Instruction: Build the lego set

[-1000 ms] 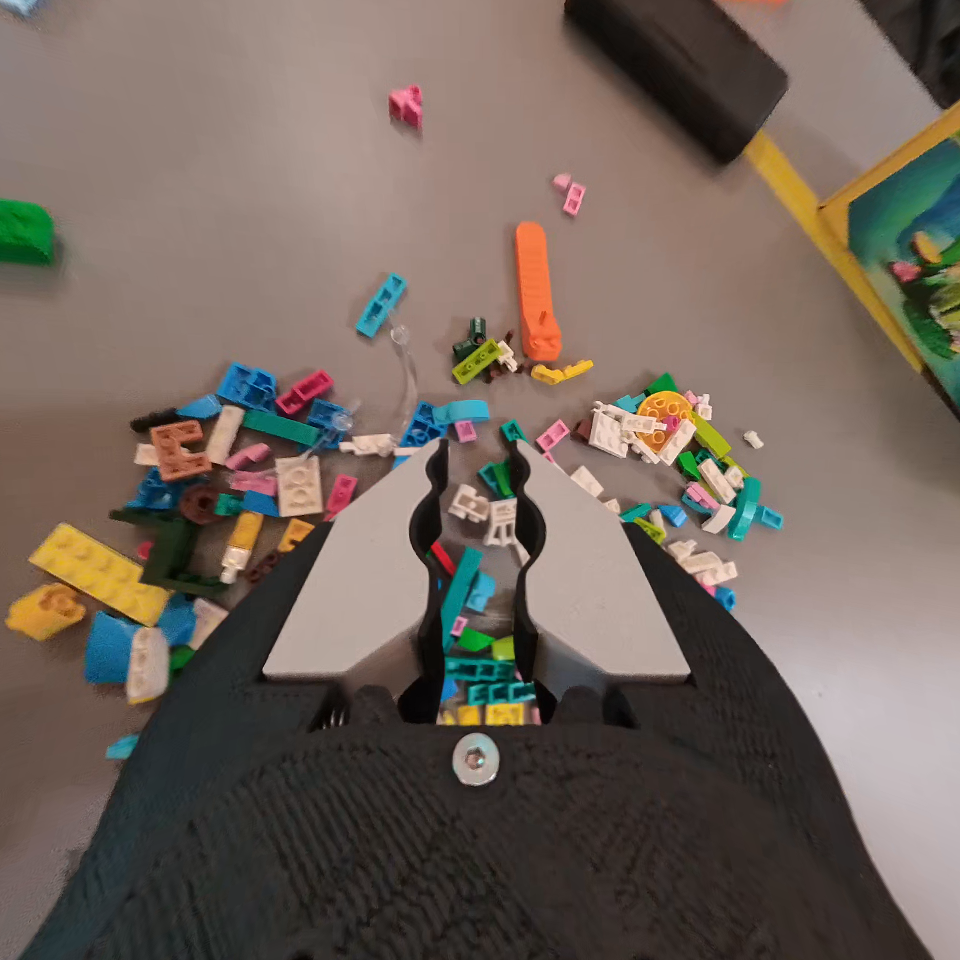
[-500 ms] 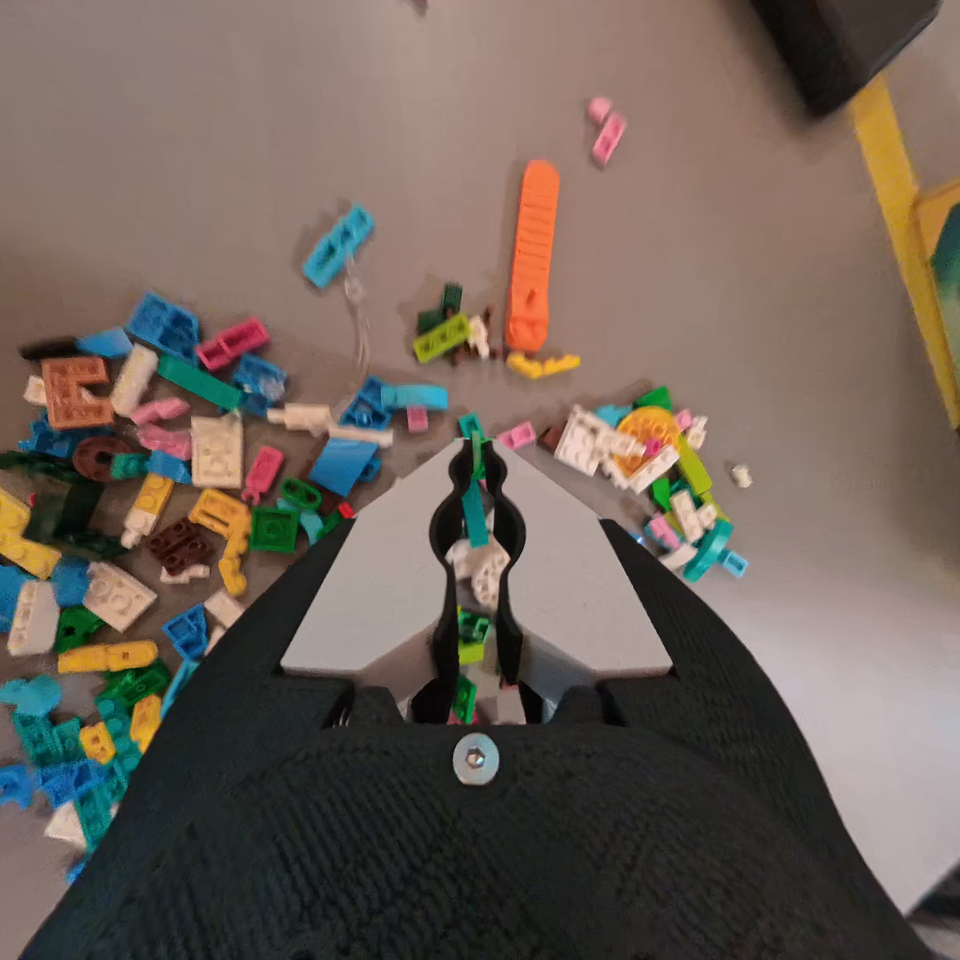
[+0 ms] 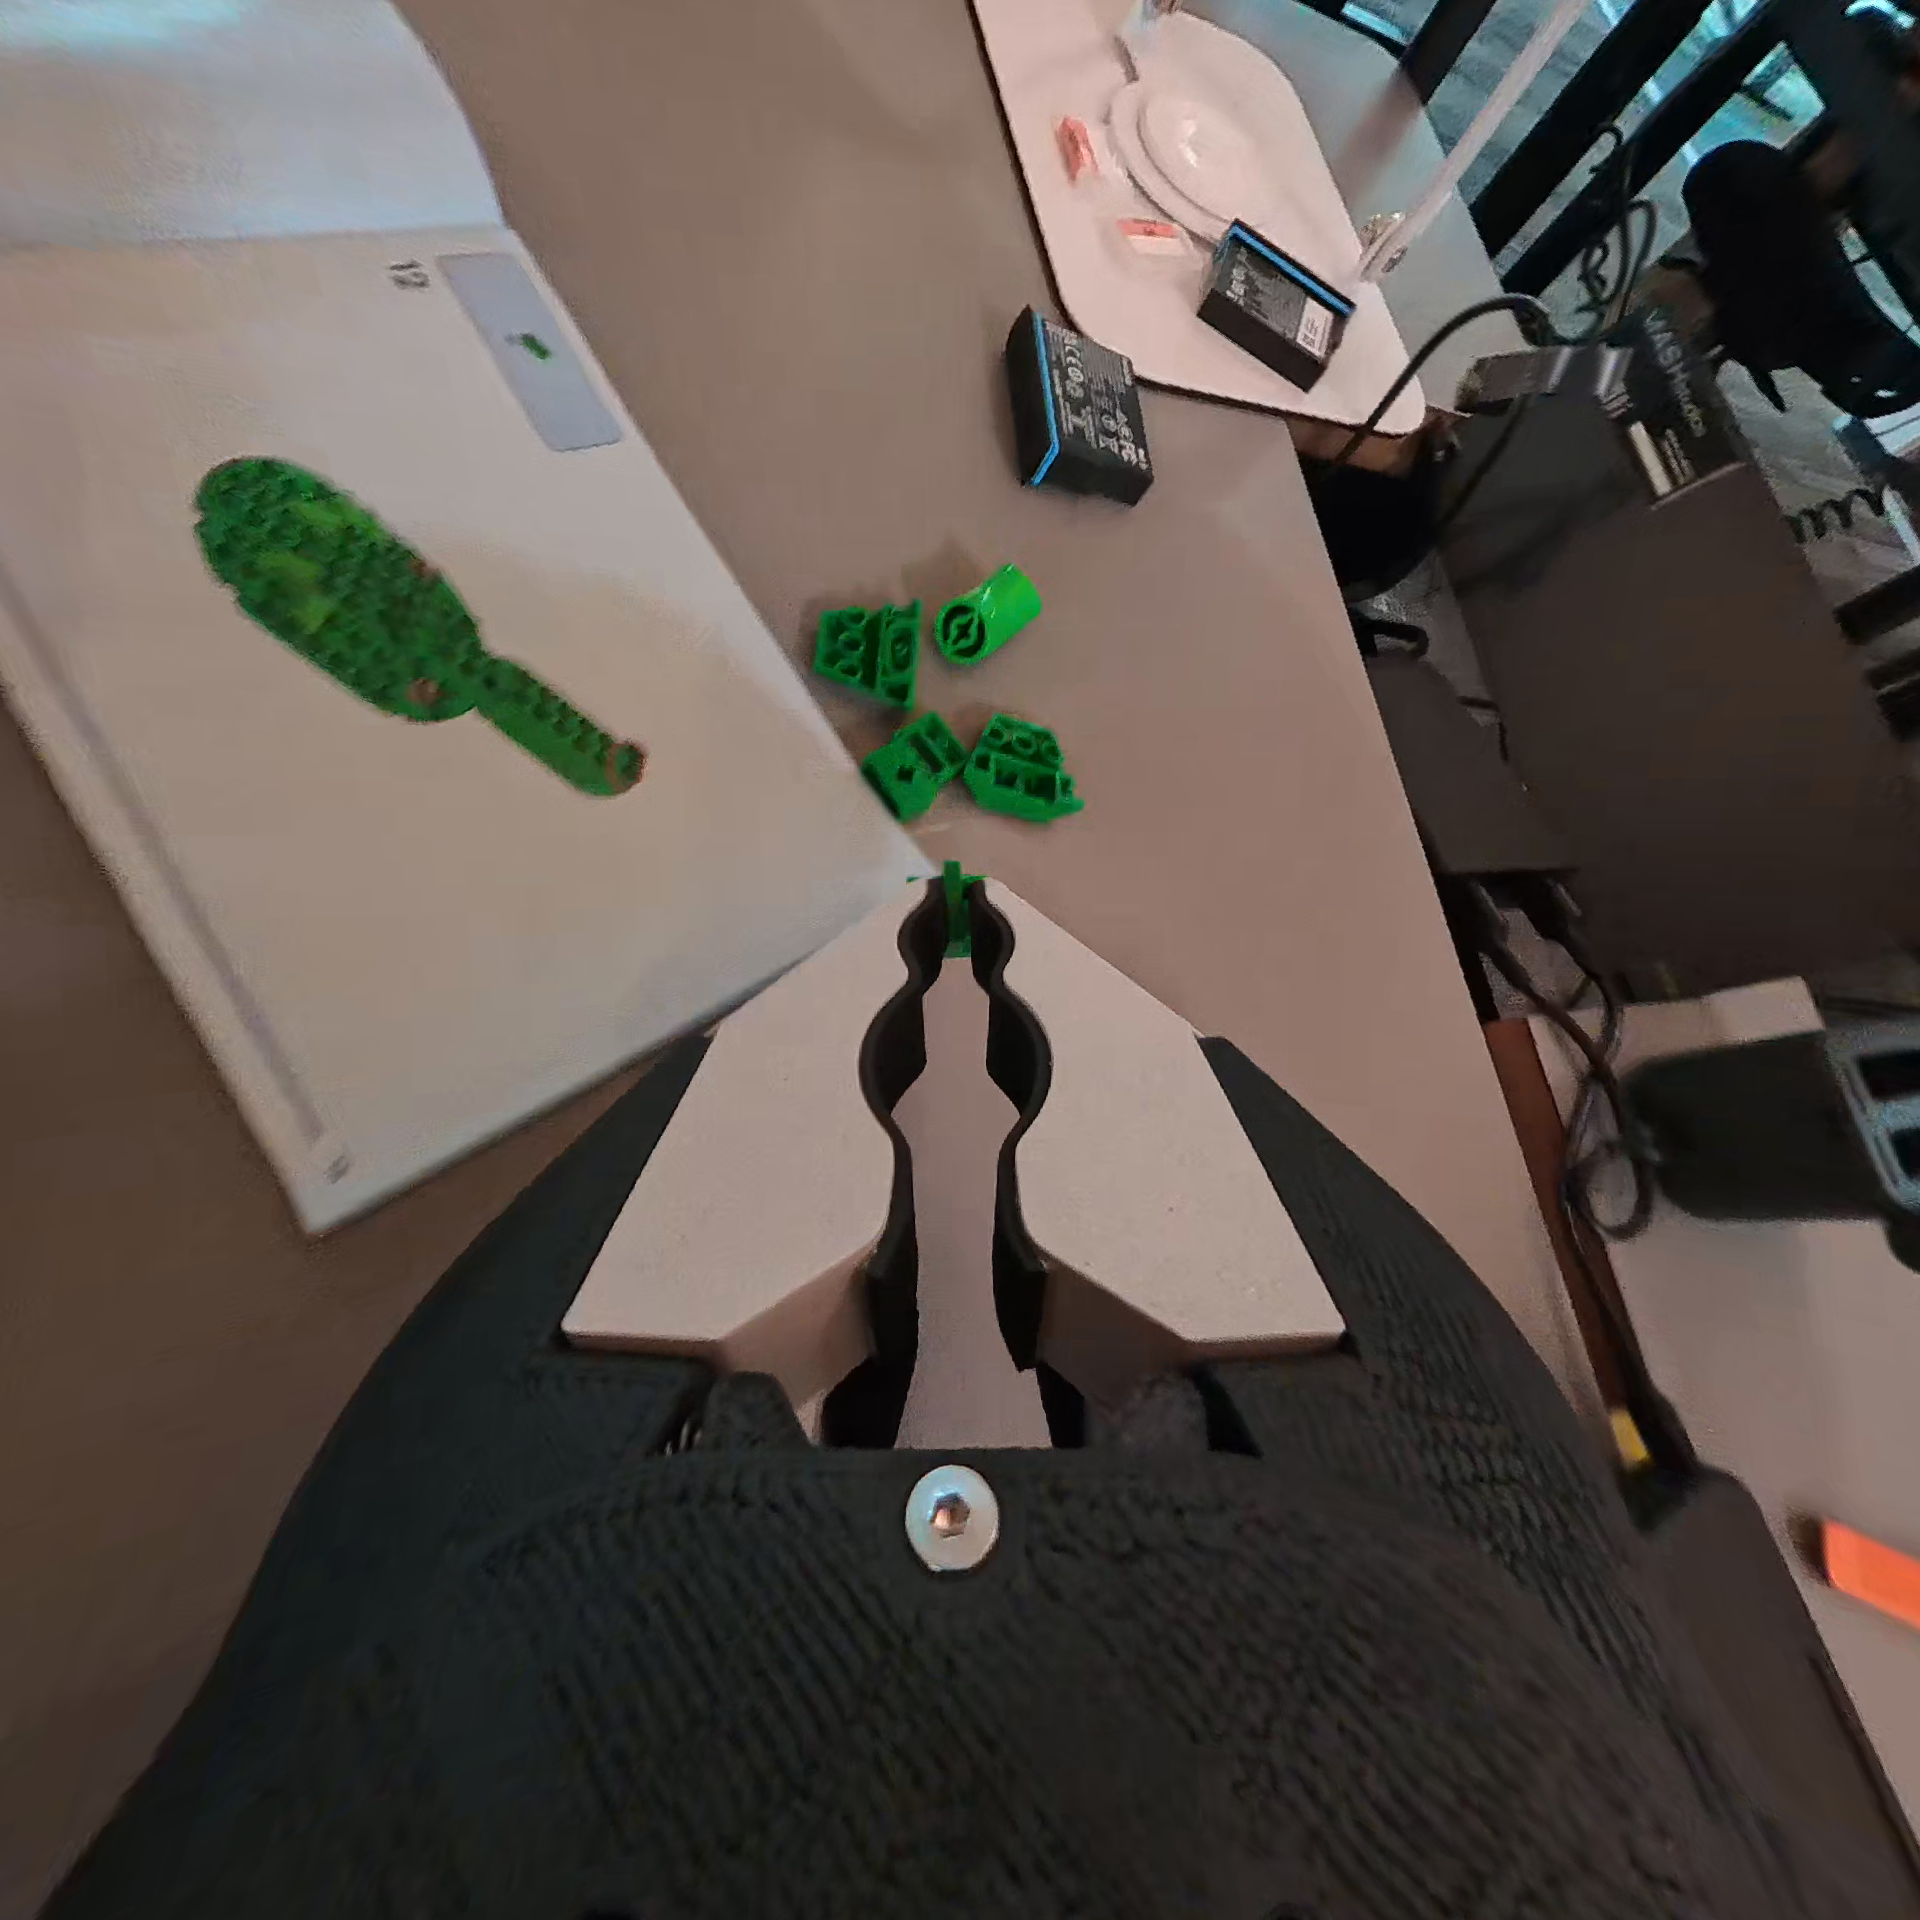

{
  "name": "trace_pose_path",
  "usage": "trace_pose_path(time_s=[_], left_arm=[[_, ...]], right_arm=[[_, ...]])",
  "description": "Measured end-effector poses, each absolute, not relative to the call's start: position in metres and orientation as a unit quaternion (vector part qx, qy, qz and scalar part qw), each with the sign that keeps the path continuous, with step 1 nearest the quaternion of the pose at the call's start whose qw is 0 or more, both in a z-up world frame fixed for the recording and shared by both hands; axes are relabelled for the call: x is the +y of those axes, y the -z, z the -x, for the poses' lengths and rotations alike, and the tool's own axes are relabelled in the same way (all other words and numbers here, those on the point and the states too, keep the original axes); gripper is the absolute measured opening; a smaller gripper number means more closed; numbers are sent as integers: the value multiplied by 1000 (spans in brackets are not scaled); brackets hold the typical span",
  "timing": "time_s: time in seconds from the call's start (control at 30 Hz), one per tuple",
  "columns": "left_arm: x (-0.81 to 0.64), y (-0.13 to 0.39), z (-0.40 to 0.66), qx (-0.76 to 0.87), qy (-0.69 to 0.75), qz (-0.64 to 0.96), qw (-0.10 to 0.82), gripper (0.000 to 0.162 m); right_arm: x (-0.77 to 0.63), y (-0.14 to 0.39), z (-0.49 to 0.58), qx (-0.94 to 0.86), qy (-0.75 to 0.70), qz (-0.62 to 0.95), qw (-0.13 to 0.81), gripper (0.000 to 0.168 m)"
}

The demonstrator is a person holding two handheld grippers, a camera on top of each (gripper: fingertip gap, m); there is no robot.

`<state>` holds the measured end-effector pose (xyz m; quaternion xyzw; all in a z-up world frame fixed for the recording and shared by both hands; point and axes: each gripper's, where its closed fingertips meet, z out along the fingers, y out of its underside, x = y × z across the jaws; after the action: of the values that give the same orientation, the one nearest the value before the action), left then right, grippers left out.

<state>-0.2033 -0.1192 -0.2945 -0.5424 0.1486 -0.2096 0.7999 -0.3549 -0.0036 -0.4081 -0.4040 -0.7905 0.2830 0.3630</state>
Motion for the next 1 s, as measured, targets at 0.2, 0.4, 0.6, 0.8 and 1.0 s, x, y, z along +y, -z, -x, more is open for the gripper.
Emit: trace_pose_path(time_s=[0.2, 0.4, 0.6, 0.8, 1.0], left_arm=[[-121, 295, 201, 153, 212, 541, 799, 0], [-120, 295, 202, 151, 214, 543, 798, 0], [-120, 295, 202, 151, 214, 544, 797, 0], [-119, 296, 200, 152, 217, 545, 795, 0], [-120, 296, 200, 152, 219, 545, 795, 0]], right_arm=[[-5, 423, 379, -791, -289, 429, 328, 7], [5, 389, 340, -757, -307, 464, 344, 19], [43, 374, 202, -719, -218, 568, 337, 14], [49, 396, 61, -674, -128, 680, 259, 13], [49, 416, 18, -651, -92, 713, 243, 18]])
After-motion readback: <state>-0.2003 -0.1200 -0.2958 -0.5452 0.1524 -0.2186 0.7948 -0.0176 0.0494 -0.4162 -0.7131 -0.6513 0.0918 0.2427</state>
